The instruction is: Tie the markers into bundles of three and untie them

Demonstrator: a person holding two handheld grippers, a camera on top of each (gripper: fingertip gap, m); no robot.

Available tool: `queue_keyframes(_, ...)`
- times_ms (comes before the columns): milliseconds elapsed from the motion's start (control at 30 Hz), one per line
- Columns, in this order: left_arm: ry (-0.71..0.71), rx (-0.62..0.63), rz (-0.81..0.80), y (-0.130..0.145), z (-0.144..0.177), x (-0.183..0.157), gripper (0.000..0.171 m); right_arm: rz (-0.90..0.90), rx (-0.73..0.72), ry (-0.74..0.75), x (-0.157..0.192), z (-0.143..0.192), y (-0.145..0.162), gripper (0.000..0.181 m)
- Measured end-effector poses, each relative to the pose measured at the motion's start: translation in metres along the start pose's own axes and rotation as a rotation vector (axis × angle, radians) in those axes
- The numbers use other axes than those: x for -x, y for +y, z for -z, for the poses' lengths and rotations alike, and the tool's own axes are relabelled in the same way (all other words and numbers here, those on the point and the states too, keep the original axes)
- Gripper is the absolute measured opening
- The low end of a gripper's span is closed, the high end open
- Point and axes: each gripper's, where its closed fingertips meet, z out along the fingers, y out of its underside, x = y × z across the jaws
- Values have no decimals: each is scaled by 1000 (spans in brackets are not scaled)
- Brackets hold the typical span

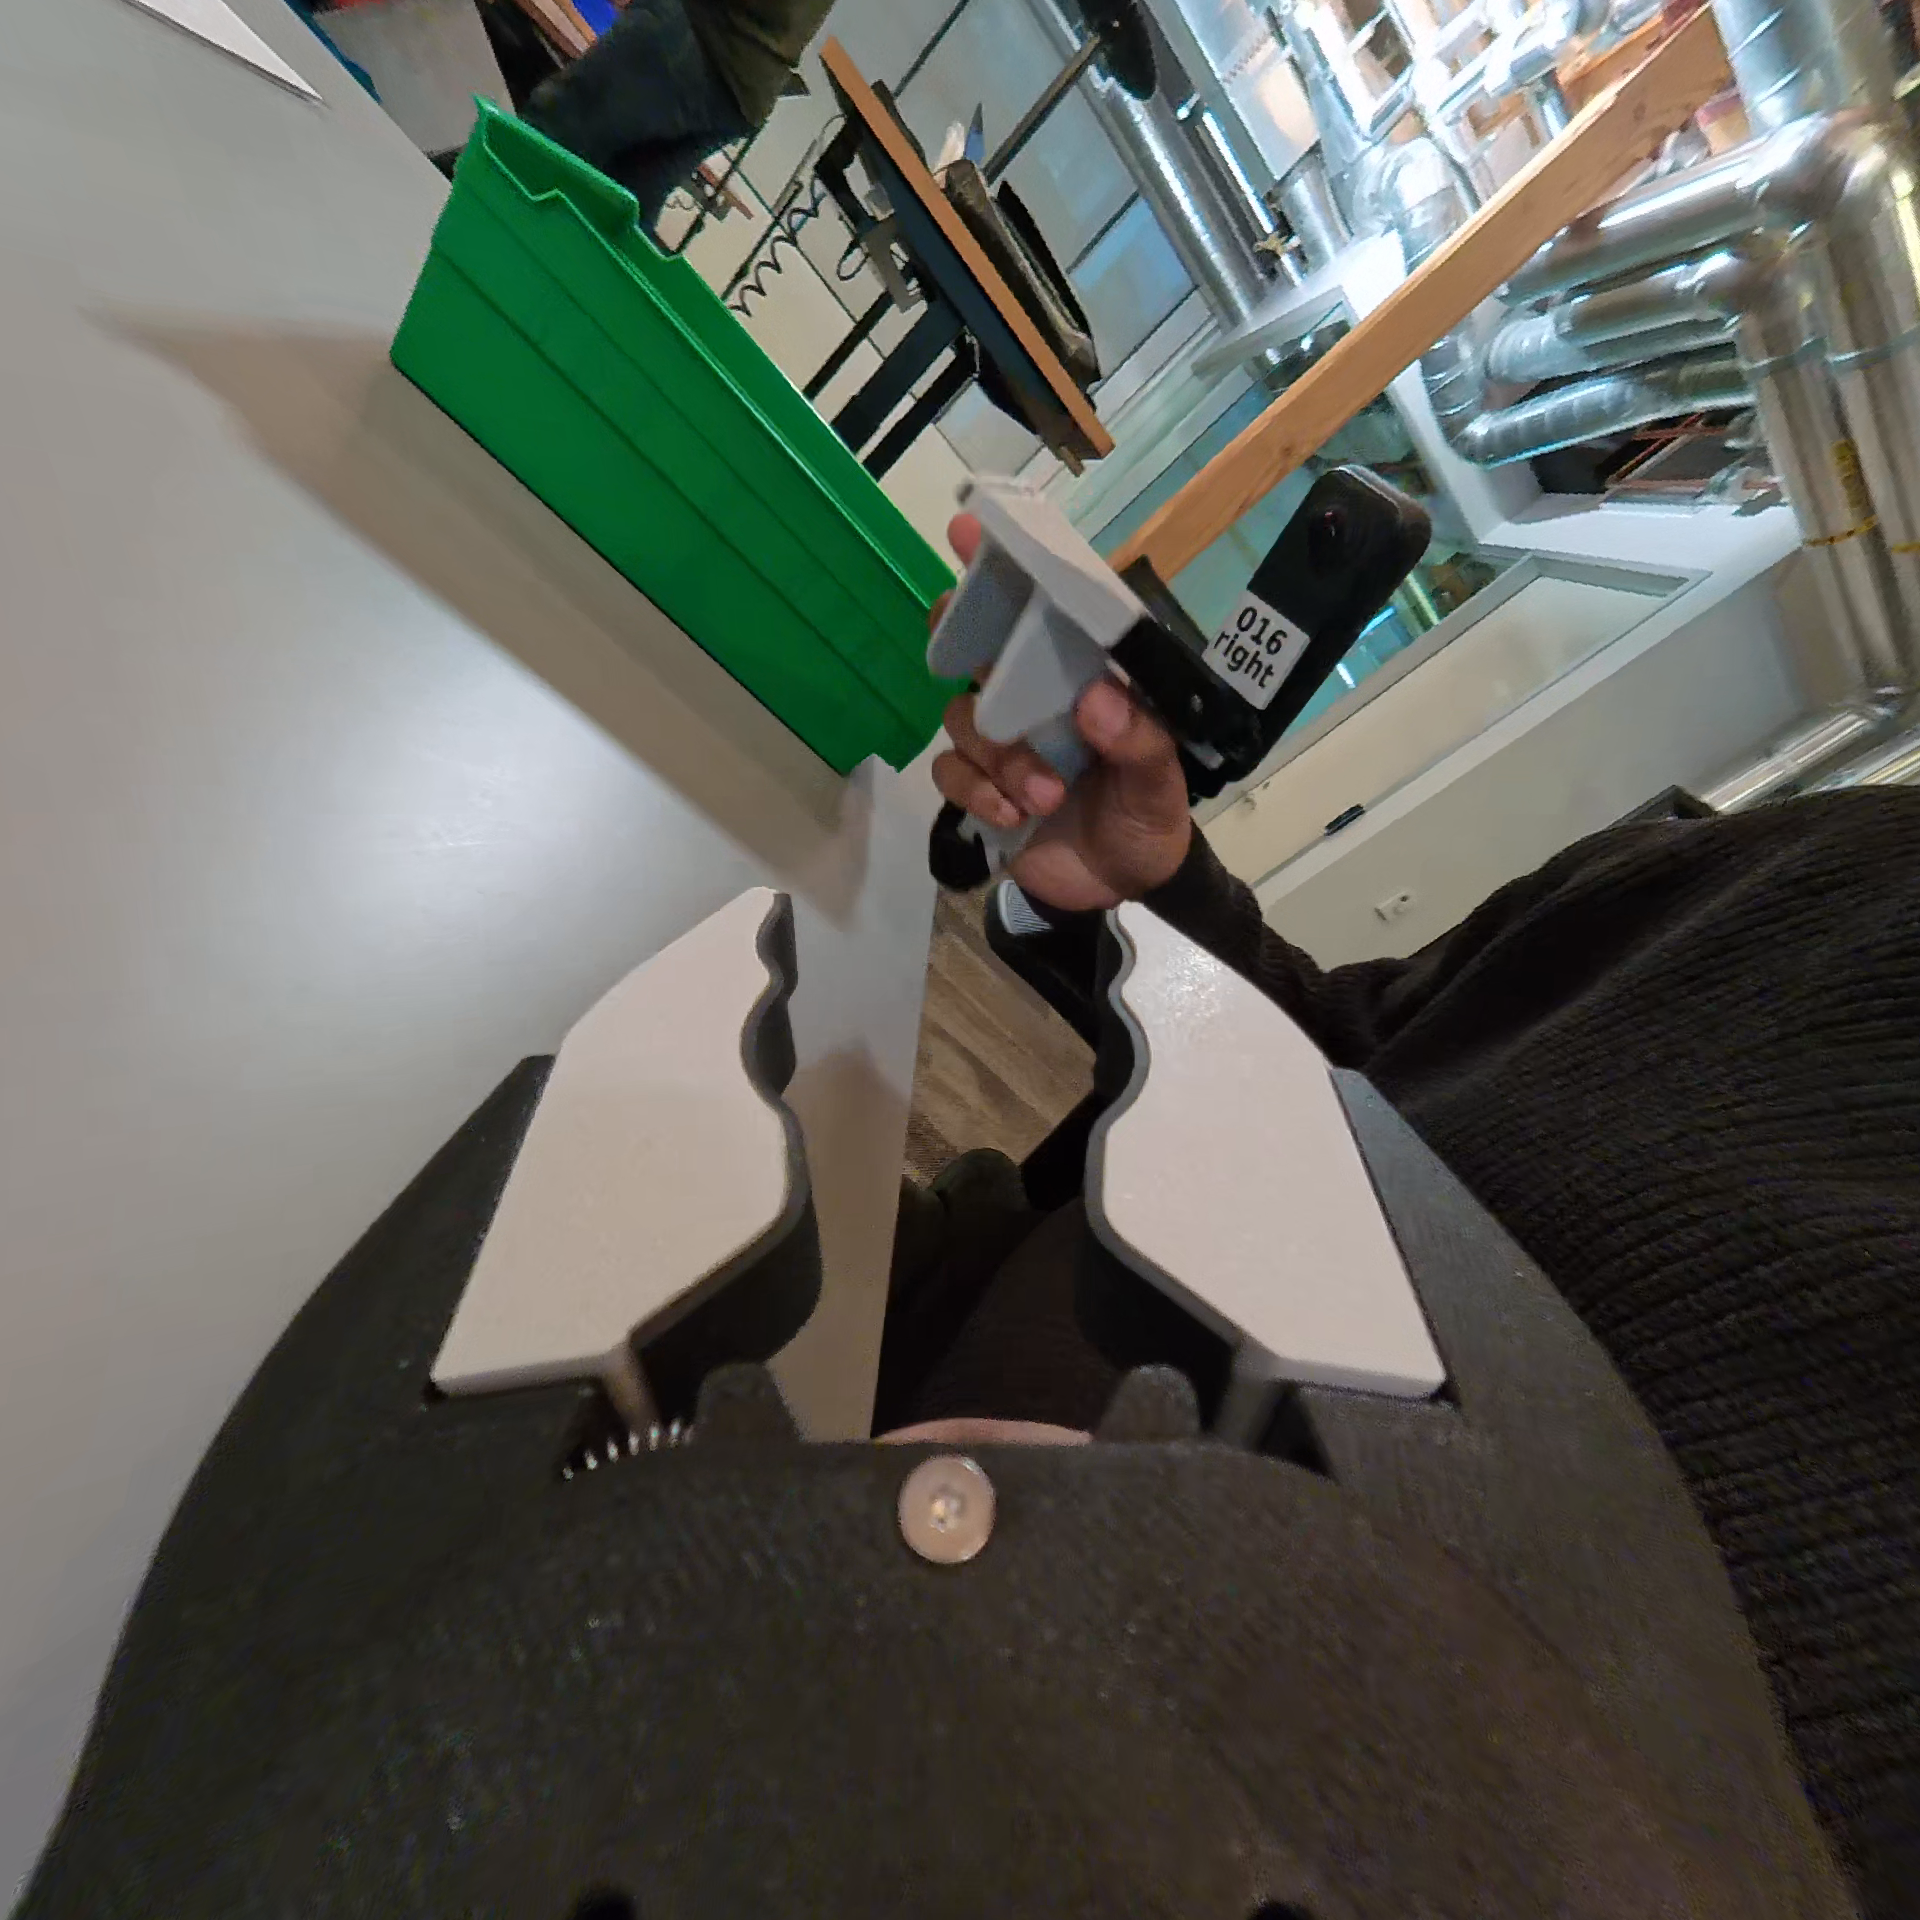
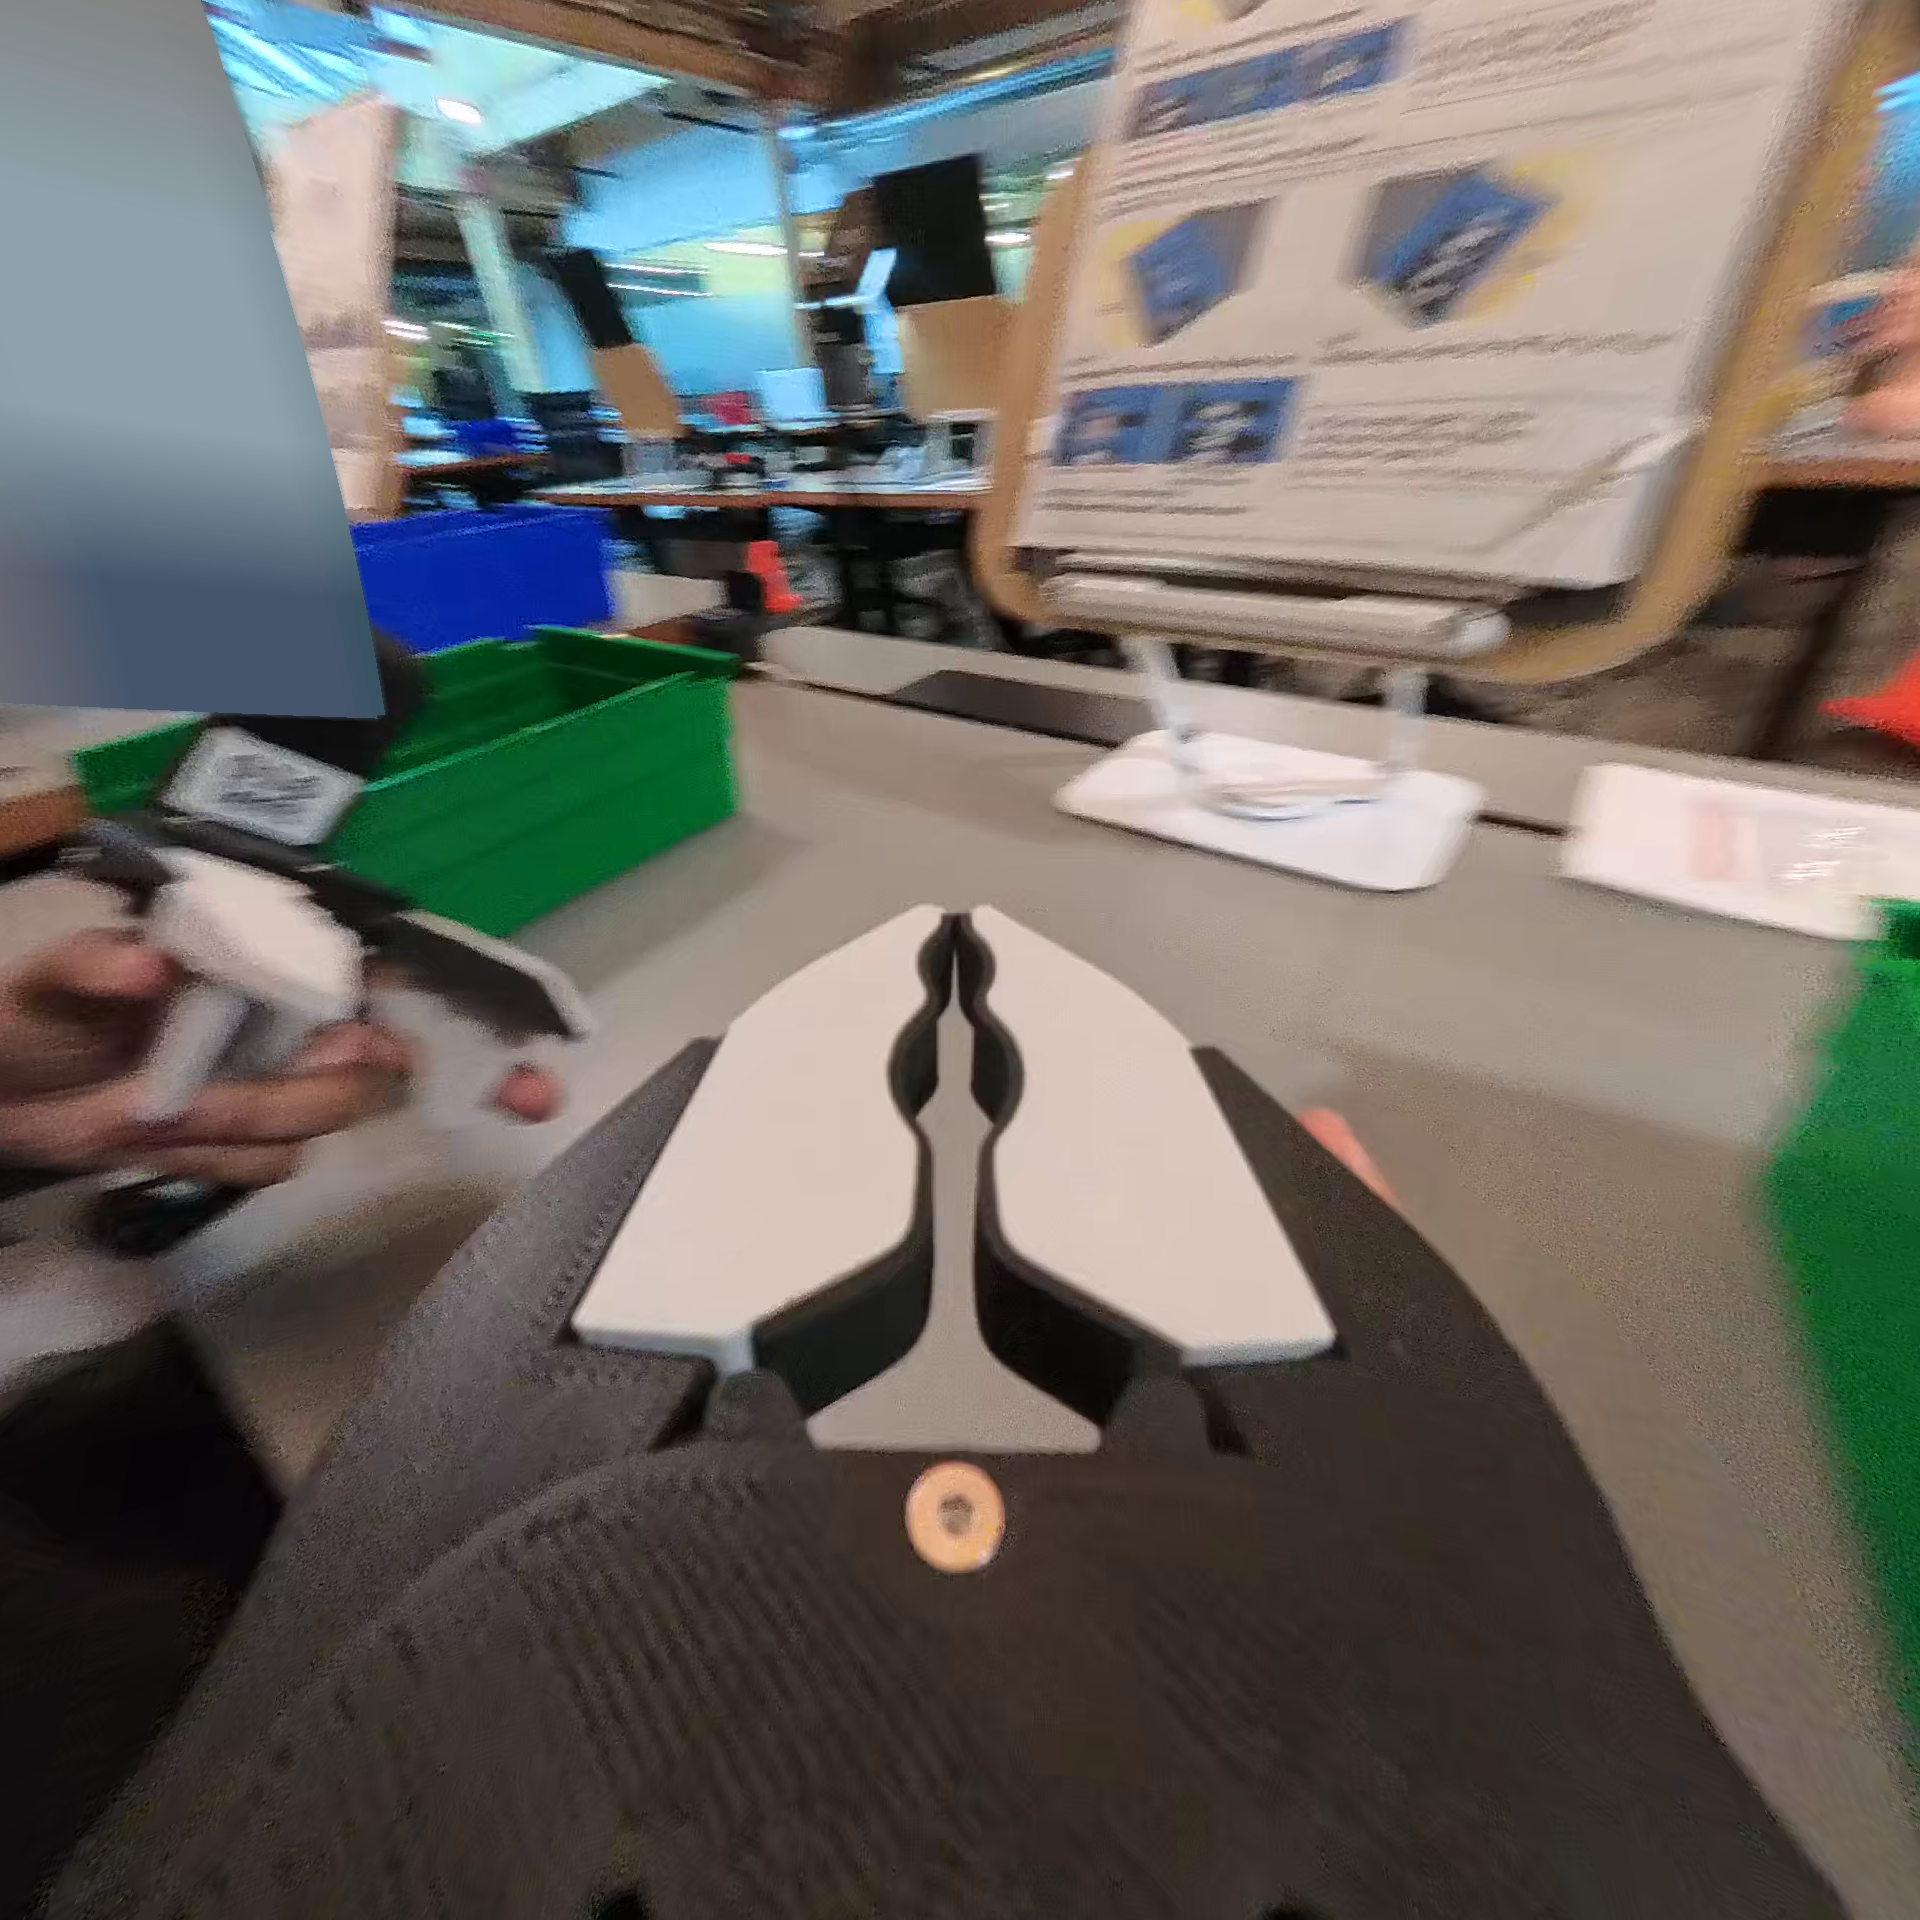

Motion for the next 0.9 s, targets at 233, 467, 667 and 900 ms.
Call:
queue_keyframes(233,-174,-133,-181,-23,18,8,25,-29,64,15,1,-9,17,25)
queue_keyframes(467,-430,-436,-505,-67,68,-6,4,-203,-50,20,-26,8,0,0)
queue_keyframes(667,-801,-539,-694,-86,110,5,0,-273,-48,-46,-20,4,5,0)
queue_keyframes(900,-1132,-669,-791,-97,166,0,49,-223,-8,-137,2,3,9,0)
